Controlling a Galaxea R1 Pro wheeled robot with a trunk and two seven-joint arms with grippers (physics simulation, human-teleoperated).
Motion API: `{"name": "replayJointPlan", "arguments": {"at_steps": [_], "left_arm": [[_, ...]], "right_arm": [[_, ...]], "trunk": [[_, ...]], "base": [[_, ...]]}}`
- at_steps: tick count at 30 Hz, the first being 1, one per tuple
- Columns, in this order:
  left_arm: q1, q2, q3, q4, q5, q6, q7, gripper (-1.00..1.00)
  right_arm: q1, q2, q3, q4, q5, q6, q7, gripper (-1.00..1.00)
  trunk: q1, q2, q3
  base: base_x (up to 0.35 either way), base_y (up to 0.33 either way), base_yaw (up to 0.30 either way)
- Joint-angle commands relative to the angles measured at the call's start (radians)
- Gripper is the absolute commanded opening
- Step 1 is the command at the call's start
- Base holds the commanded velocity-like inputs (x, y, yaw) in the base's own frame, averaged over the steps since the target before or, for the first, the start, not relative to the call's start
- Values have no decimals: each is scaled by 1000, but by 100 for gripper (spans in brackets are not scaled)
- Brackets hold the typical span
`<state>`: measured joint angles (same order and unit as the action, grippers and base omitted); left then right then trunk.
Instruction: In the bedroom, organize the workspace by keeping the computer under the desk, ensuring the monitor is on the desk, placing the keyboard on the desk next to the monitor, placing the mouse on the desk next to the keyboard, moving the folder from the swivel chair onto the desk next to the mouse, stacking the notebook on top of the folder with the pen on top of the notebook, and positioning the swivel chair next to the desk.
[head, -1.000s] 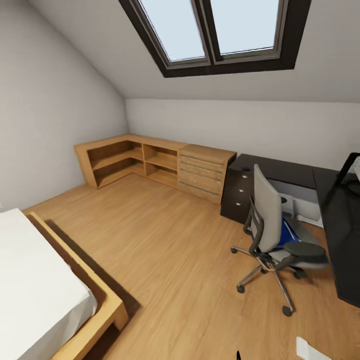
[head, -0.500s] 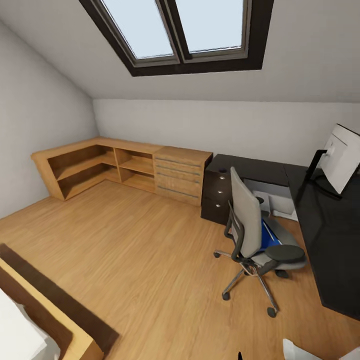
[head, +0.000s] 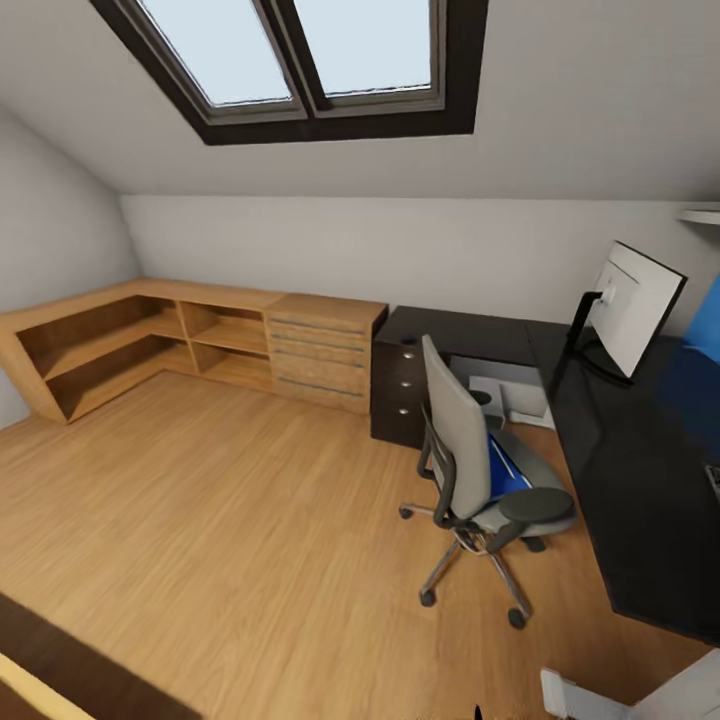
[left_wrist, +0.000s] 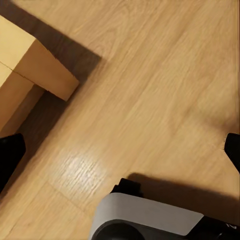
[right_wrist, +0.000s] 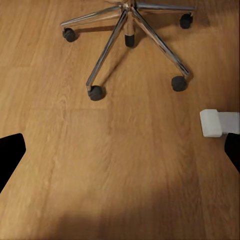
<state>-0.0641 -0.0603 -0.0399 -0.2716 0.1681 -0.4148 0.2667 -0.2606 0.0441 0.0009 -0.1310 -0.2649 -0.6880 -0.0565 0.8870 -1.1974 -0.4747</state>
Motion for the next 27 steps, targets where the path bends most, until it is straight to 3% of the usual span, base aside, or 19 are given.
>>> {"name": "replayJointPlan", "arguments": {"at_steps": [1,21,27], "left_arm": [[0,0,-5,0,7,-4,3,100],[0,0,-5,0,5,-8,3,100],[0,0,-5,0,6,-9,2,100]], "right_arm": [[-1,1,1,1,2,-2,-5,100],[-1,9,3,1,7,-2,-5,100],[-1,17,4,1,8,-2,-4,100]], "trunk": [[0,-1,-1],[0,-1,-2],[0,-1,-7]], "base": [[2,0,-280],[59,46,-287],[1,0,-142]]}}
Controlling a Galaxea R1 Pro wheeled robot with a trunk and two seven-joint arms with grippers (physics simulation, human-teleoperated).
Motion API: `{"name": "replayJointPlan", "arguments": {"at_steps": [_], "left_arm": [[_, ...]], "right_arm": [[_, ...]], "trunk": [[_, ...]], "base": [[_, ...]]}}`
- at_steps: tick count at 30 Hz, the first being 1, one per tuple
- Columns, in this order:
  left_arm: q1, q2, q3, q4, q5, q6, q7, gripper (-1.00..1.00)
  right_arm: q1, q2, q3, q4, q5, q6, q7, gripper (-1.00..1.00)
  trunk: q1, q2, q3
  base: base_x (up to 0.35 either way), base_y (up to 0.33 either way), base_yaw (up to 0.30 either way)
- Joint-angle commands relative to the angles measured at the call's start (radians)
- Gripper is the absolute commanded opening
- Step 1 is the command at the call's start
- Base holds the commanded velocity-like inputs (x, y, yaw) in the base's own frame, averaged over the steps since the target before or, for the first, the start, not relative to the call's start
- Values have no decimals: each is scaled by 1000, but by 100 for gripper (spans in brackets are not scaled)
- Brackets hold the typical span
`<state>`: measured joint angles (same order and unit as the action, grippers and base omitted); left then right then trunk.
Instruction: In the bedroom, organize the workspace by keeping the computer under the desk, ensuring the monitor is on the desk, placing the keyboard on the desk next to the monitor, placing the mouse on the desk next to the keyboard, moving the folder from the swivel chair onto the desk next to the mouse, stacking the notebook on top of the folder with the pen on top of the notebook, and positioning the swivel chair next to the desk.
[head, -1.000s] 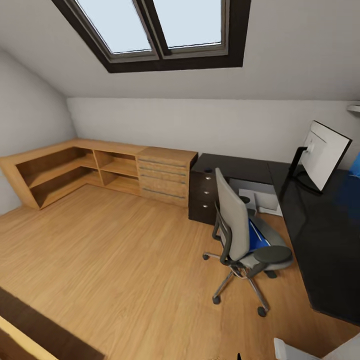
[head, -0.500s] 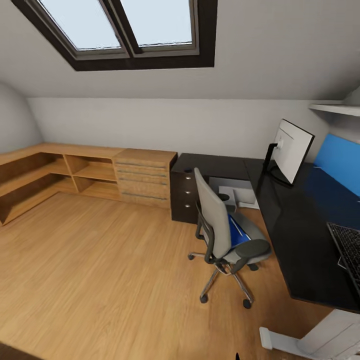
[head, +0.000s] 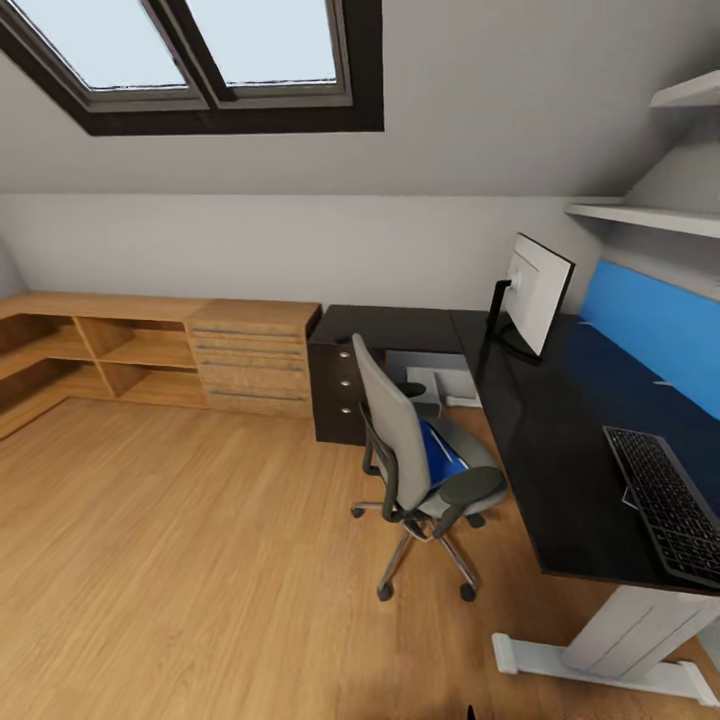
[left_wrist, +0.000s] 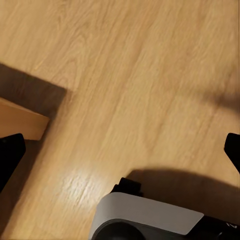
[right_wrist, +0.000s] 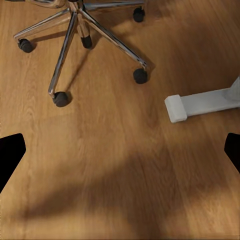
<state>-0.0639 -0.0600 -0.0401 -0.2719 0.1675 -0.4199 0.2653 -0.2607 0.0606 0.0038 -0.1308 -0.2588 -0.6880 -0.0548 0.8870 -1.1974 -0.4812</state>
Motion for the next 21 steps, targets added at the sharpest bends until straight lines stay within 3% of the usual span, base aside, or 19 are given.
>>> {"name": "replayJointPlan", "arguments": {"at_steps": [1,9,21], "left_arm": [[0,0,-5,0,7,-4,3,100],[0,0,-7,0,4,-6,-3,100],[0,1,-5,-1,5,-6,-2,100]], "right_arm": [[-1,1,1,0,2,-2,-5,100],[-1,2,0,0,1,-2,-5,100],[-1,-2,-1,0,1,-3,-5,100]], "trunk": [[0,-1,-2],[0,-1,-3],[0,-1,-3]], "base": [[0,0,-66],[3,3,-15],[115,75,0]]}}
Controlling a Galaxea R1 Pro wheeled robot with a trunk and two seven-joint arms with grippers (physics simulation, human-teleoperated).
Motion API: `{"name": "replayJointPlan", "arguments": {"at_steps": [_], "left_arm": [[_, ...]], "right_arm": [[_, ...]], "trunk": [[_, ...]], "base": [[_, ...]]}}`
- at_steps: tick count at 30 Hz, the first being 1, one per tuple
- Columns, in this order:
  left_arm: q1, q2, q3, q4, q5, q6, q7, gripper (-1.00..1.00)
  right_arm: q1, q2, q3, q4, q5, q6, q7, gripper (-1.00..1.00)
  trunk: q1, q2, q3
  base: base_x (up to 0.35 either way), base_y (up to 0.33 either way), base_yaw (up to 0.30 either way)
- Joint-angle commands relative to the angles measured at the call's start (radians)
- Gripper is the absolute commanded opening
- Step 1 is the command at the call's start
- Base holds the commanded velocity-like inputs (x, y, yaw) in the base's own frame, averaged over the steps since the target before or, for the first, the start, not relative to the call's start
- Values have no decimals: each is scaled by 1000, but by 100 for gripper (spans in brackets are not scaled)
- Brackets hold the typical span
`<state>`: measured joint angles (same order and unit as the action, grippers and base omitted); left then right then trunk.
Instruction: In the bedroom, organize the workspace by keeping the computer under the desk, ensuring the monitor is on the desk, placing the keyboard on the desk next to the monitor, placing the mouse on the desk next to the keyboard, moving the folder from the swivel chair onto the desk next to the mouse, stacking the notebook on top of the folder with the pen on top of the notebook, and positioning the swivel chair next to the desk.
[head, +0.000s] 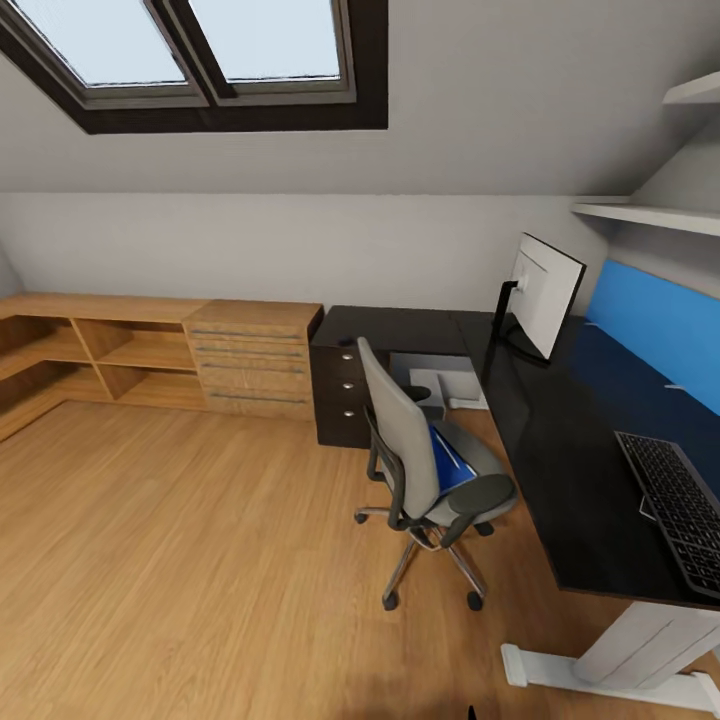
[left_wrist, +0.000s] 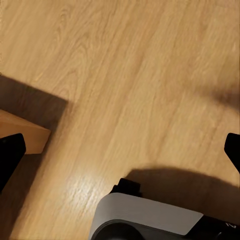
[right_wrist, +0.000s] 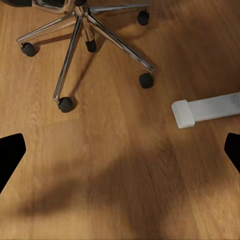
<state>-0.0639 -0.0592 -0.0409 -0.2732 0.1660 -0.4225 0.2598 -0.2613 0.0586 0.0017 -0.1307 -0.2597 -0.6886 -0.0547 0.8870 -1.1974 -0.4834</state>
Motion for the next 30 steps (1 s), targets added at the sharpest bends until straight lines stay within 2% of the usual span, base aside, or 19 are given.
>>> {"name": "replayJointPlan", "arguments": {"at_steps": [1,6,11,16,19,30], "left_arm": [[-1,0,-3,0,9,-5,4,100],[-1,-4,-3,-3,10,-6,4,100],[-1,-6,-6,-5,10,-6,3,100],[-1,-14,-7,-6,10,-4,6,100],[-1,-16,-7,-6,11,2,10,100],[-1,-12,-7,-7,10,5,12,100]], "right_arm": [[-1,0,0,0,2,-3,-5,100],[-1,0,1,-1,3,-9,-4,100],[0,0,2,-1,3,-11,-3,100],[-1,1,4,-1,9,-12,-2,100],[-1,0,3,-1,41,-11,-5,100],[0,1,3,-3,51,-12,-7,100]], "trunk": [[0,-1,-1],[0,-1,-1],[0,-1,-1],[19,-36,-17],[31,-57,-26],[73,-134,-64]], "base": [[10,5,0],[4,2,-11],[0,0,-170],[0,0,-248],[0,0,-217],[0,0,-37]]}}
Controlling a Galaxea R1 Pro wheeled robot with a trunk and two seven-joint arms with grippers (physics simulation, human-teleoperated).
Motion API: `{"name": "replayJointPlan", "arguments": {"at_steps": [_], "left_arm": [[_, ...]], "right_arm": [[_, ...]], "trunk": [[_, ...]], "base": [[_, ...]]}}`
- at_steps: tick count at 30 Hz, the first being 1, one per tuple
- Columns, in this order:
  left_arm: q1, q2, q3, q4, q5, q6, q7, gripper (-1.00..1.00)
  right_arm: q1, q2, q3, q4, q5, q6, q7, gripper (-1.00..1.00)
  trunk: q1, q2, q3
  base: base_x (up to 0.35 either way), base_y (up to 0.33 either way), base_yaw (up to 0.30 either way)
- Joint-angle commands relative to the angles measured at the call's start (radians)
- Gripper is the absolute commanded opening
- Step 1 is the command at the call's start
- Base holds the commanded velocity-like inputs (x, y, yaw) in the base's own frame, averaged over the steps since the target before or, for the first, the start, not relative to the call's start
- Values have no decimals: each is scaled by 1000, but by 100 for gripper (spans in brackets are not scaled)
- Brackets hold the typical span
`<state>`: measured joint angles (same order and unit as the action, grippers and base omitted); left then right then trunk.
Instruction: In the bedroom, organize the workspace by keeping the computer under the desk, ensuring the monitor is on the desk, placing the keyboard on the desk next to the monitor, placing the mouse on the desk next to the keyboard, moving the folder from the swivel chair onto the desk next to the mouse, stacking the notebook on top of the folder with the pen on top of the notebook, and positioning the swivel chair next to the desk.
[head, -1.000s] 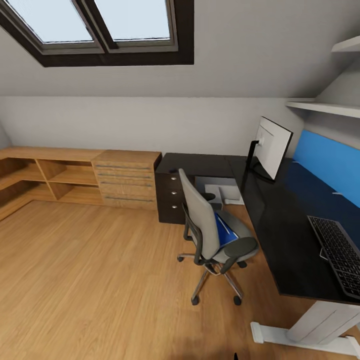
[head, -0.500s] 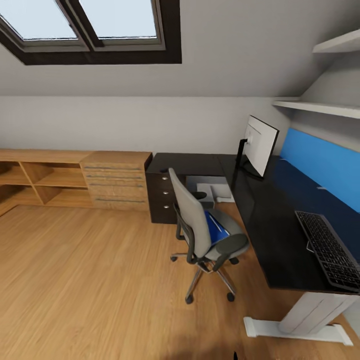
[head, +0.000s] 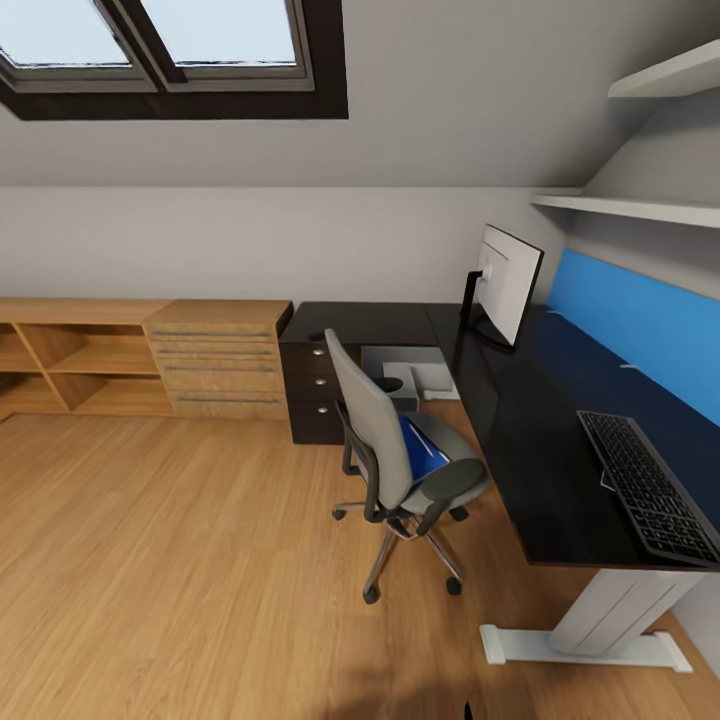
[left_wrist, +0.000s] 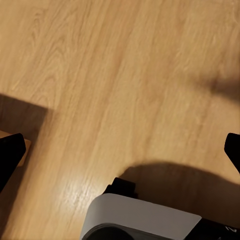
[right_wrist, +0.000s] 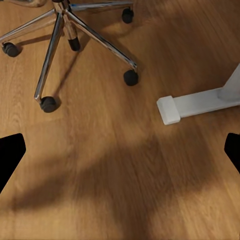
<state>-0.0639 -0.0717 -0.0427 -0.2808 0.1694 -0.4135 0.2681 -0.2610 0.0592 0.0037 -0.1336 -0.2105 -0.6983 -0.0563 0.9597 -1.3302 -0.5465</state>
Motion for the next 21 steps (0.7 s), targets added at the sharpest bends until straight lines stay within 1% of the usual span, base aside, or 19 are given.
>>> {"name": "replayJointPlan", "arguments": {"at_steps": [1,7,8,10,11,13,14,16,17,20,21], "left_arm": [[-1,1,-5,0,7,-3,4,100],[-1,5,-4,-9,13,-4,5,100],[-1,15,-1,-38,20,-4,5,100],[-1,27,0,-54,24,-4,4,100],[-1,39,1,-66,30,-4,3,100],[-1,52,2,-82,44,-5,1,100],[-1,62,2,-149,84,-1,0,100],[-1,62,2,-184,86,10,0,100],[-1,61,2,-231,87,37,1,100],[-1,60,3,-330,88,122,3,100],[-1,60,3,-421,88,209,8,100]], "right_arm": [[-1,0,1,0,2,-2,-5,100],[0,2,1,0,2,-9,-5,100],[0,2,0,0,2,-29,-5,100],[0,3,0,0,2,-48,-5,100],[0,3,0,0,3,-67,-5,100],[0,3,-1,1,3,-85,-5,100],[2,5,-2,2,0,-189,-4,100],[3,8,-2,2,-3,-232,-5,100],[3,11,-2,-1,-6,-267,-7,100],[3,20,-2,-10,-7,-302,-10,100],[4,29,-4,-28,-7,-317,-18,100]], "trunk": [[4,-8,-4],[27,-50,-24],[31,-57,-27],[38,-71,-33],[42,-78,-36],[50,-92,-42],[54,-99,-46],[61,-113,-52],[65,-120,-55],[77,-141,-64],[81,-148,-67]], "base": [[0,0,-3],[0,0,-1],[0,0,0],[0,0,0],[0,0,0],[0,0,0],[0,0,0],[0,0,0],[0,0,0],[0,0,0],[0,0,0]]}}
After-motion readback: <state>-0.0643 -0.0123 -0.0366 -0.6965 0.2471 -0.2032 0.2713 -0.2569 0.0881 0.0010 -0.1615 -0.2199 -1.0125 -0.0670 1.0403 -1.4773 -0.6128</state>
